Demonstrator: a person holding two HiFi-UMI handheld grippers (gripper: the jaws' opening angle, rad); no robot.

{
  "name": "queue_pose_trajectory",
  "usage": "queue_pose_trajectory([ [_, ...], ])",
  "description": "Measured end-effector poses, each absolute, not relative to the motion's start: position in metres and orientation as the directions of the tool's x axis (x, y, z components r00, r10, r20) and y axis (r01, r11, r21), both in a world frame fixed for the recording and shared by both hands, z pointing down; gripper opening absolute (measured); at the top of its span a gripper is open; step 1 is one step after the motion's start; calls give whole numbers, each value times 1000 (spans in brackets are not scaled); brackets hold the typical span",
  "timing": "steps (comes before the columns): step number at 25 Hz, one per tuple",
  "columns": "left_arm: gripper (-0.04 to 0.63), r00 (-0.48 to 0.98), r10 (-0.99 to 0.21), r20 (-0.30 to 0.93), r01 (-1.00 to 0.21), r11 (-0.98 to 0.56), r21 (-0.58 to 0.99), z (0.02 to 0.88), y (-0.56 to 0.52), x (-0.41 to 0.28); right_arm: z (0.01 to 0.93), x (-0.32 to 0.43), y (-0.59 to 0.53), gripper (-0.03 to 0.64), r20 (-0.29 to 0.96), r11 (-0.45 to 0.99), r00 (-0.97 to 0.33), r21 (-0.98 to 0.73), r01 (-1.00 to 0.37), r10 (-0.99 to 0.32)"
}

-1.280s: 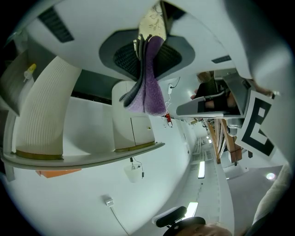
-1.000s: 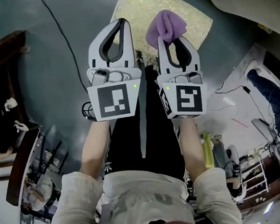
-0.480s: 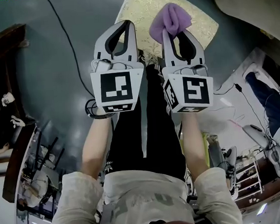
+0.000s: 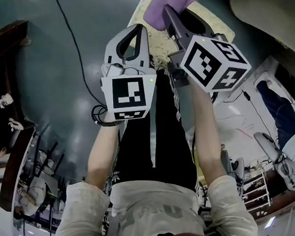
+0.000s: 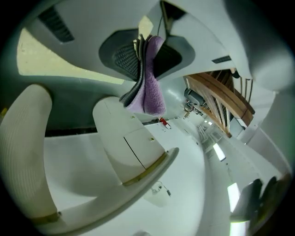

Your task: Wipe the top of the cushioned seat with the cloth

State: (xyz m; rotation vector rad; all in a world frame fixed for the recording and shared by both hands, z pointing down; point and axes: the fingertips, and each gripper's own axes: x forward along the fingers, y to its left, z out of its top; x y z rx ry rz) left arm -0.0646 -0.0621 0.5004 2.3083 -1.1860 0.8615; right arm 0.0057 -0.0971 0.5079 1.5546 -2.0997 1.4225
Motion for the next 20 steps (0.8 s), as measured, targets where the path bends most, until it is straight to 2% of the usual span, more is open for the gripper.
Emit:
queue_pose_trajectory([
  [6, 6, 438, -550, 711, -829, -554, 82, 514, -61, -69, 565, -12, -123, 87, 688, -148, -528, -667, -730, -498],
  [10, 6, 435, -542, 719, -827, -557, 81, 518, -60, -69, 597, -14, -124, 87, 739, -189, -525, -638, -747, -422],
  [20, 6, 426, -544, 723, -834, -547, 79, 520, -62, -68, 626, -6, -127, 87, 789, -223, -489, -587, -779, -371],
])
